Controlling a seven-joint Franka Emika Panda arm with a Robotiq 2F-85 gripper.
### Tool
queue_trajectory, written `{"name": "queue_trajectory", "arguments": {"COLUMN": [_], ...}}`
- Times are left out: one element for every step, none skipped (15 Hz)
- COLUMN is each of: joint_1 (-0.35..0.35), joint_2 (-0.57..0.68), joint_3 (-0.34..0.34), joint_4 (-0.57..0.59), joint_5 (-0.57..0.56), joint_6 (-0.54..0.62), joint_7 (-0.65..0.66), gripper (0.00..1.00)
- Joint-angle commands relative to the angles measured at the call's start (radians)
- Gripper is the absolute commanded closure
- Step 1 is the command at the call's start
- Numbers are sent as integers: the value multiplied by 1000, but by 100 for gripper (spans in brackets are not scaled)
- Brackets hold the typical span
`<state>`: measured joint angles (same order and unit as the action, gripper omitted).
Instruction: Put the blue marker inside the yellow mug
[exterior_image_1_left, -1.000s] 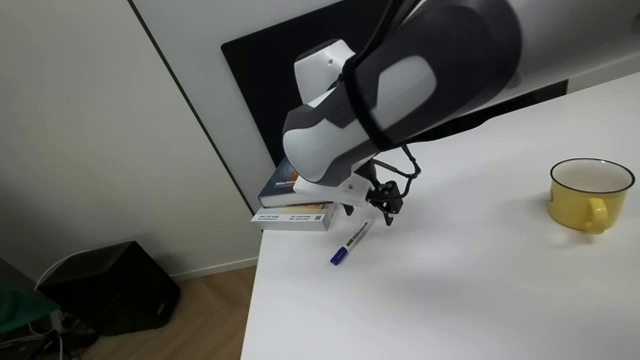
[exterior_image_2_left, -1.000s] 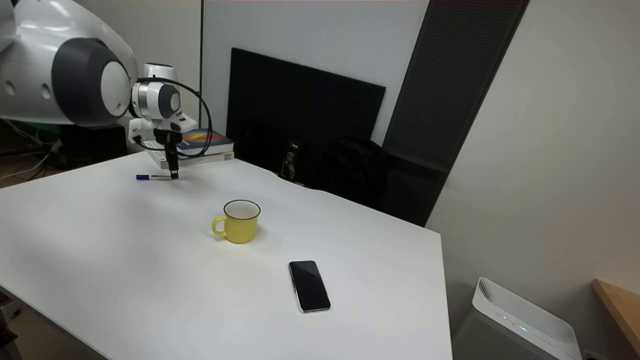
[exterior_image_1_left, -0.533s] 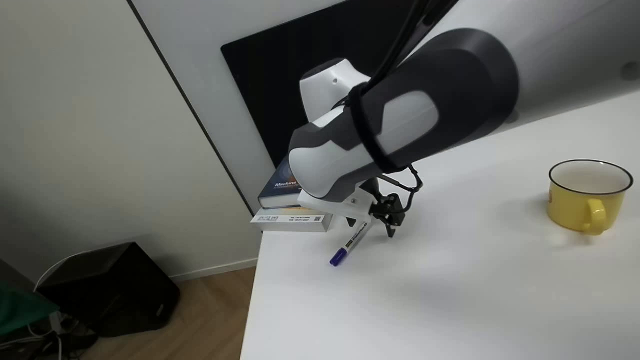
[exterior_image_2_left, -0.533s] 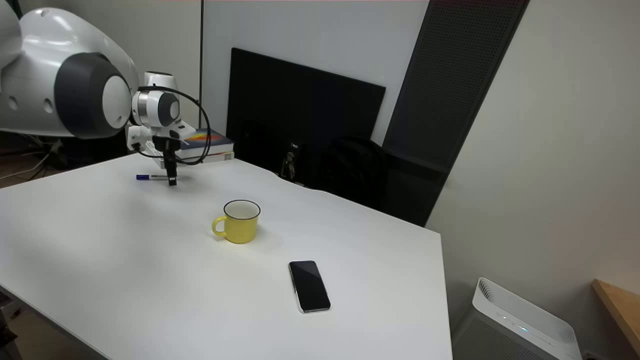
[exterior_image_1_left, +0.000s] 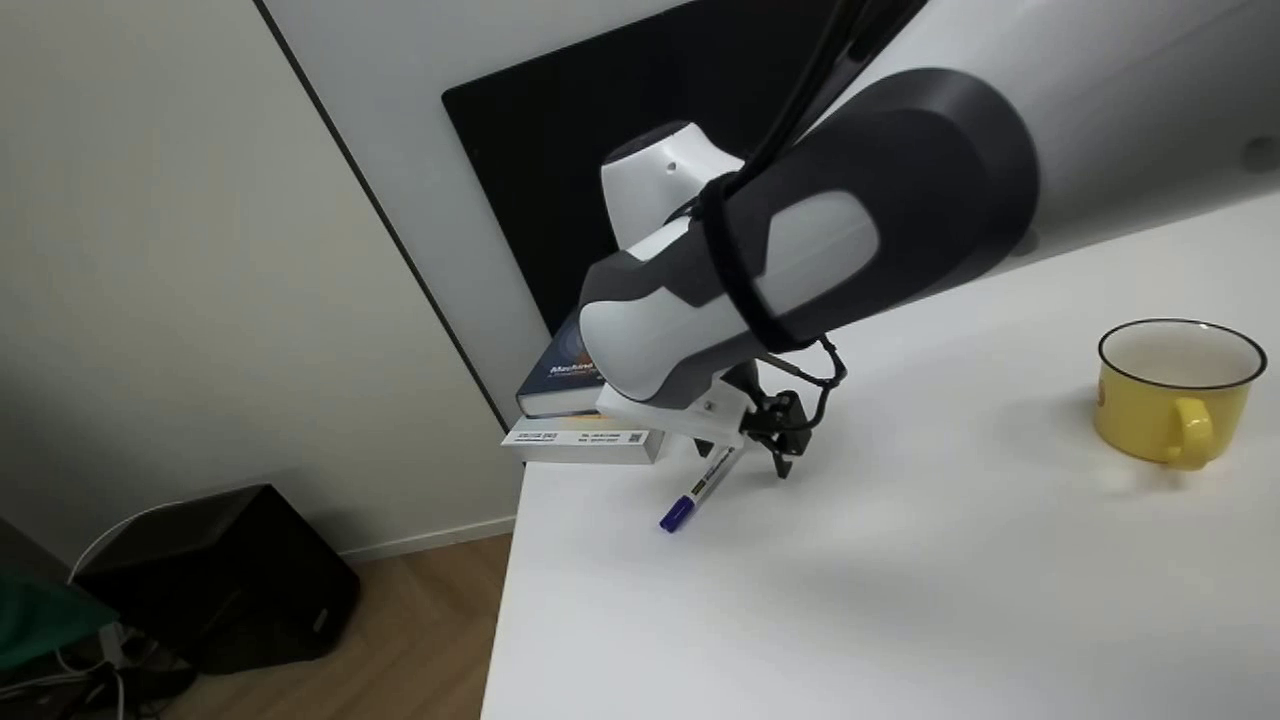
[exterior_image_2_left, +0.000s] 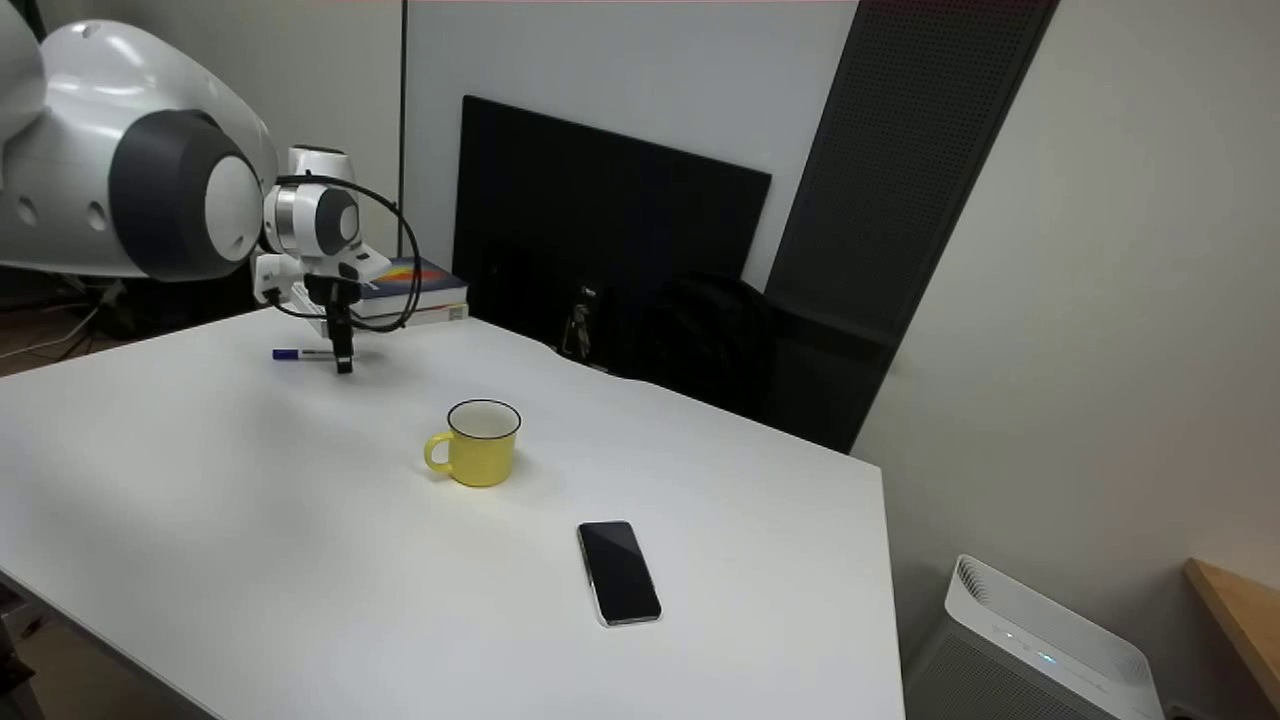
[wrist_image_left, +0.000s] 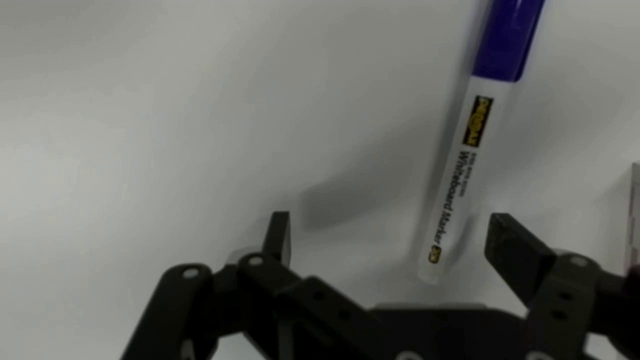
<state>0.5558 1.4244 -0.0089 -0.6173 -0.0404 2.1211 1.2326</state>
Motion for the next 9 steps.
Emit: {"name": "queue_trajectory", "arguments": {"joint_1": [-8,-8,-8,-8,-8,-8,-8,-8,-8], "joint_2": [38,39,40,41,42,44,45,44,44], "joint_3": [10,9,9,9,9,9,9,9,8], "joint_4": [70,70,70,69,70,70,70,70,69], "joint_5": [10,9,9,10,9,10,10,9,9], "joint_6": [-27,-27,-28,-29,-29,-29,-30,-31,-32], "joint_7": [-9,-9,-8,-8,-8,-8,-8,-8,-8], "gripper": [0,0,0,0,0,0,0,0,0]}}
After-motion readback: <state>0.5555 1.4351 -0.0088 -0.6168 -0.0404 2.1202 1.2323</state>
